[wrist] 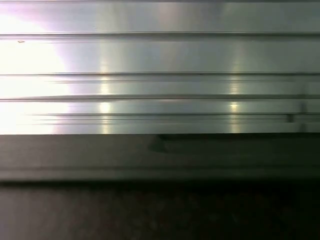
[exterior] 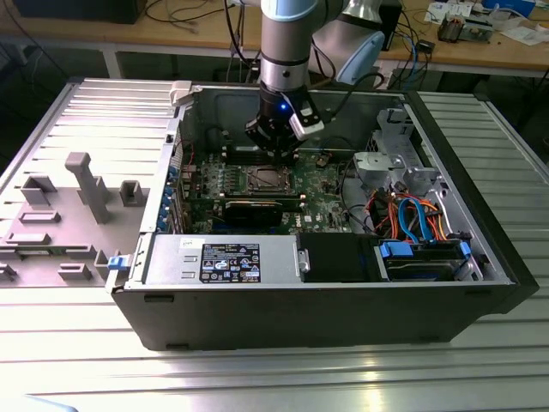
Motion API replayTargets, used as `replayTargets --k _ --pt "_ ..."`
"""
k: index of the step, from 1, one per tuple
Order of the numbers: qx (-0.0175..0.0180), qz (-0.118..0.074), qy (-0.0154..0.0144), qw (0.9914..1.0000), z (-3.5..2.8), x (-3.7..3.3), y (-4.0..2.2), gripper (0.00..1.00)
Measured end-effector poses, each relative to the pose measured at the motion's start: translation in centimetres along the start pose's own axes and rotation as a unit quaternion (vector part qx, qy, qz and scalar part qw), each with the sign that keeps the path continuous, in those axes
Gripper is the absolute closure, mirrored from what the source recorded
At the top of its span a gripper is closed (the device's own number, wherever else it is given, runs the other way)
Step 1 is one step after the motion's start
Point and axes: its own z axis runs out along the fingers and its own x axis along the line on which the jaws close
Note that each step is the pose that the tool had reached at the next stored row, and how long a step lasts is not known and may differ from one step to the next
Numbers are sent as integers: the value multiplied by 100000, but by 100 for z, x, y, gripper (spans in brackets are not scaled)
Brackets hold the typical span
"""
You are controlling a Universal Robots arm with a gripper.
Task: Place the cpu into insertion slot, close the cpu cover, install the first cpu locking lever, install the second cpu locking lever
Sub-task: 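Install the first cpu locking lever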
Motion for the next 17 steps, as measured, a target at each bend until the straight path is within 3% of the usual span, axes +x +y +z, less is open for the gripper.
replayTargets --k 10,12,17 --pt "-39 1 -6 100000 -5 -2 0 89" --pt "372 -10 5 99999 -1 -6 1 89" --pt "435 -4 0 99999 6 -7 2 89"
